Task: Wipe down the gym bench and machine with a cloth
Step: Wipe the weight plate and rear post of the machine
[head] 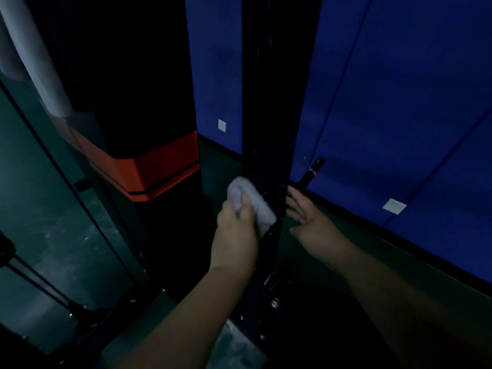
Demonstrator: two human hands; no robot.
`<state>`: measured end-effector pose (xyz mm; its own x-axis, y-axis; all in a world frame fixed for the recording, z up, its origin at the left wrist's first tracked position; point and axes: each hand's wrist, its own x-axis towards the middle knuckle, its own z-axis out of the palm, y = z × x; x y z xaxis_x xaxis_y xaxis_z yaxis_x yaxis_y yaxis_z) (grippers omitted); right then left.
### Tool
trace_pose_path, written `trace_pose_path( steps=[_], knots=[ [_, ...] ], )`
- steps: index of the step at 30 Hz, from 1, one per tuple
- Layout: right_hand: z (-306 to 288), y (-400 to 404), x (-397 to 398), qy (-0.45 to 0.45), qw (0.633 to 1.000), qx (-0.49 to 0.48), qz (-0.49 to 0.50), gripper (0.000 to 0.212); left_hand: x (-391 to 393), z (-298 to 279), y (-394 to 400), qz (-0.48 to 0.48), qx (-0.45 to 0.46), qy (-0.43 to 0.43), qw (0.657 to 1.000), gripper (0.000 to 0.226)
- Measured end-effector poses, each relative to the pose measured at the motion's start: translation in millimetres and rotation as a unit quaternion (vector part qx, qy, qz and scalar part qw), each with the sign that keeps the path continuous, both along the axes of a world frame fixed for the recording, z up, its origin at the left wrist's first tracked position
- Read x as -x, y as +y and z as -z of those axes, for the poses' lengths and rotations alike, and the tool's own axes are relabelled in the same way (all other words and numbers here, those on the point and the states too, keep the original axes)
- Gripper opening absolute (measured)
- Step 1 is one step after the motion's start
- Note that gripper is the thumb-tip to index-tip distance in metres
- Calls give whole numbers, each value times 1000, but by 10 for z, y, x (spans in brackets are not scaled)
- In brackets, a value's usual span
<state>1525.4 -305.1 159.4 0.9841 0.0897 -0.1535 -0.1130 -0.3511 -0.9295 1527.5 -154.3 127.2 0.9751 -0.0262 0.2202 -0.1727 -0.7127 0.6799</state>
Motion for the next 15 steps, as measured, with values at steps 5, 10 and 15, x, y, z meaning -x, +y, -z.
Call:
trace_pose_path(
  steps=[5,10,15],
  knots=[
    [-67,-9,-24,-27,999,-12,20,86,-38,-319,117,-86,104,-43,990,56],
    [-219,-22,-107,-60,996,-52,30,79,-203,-887,-303,-61,152,-224,961,51],
    [-231,-67,-70,-41,999,-29,20,84,-21,-31,-407,-70,9,-17,997,66]
  ],
)
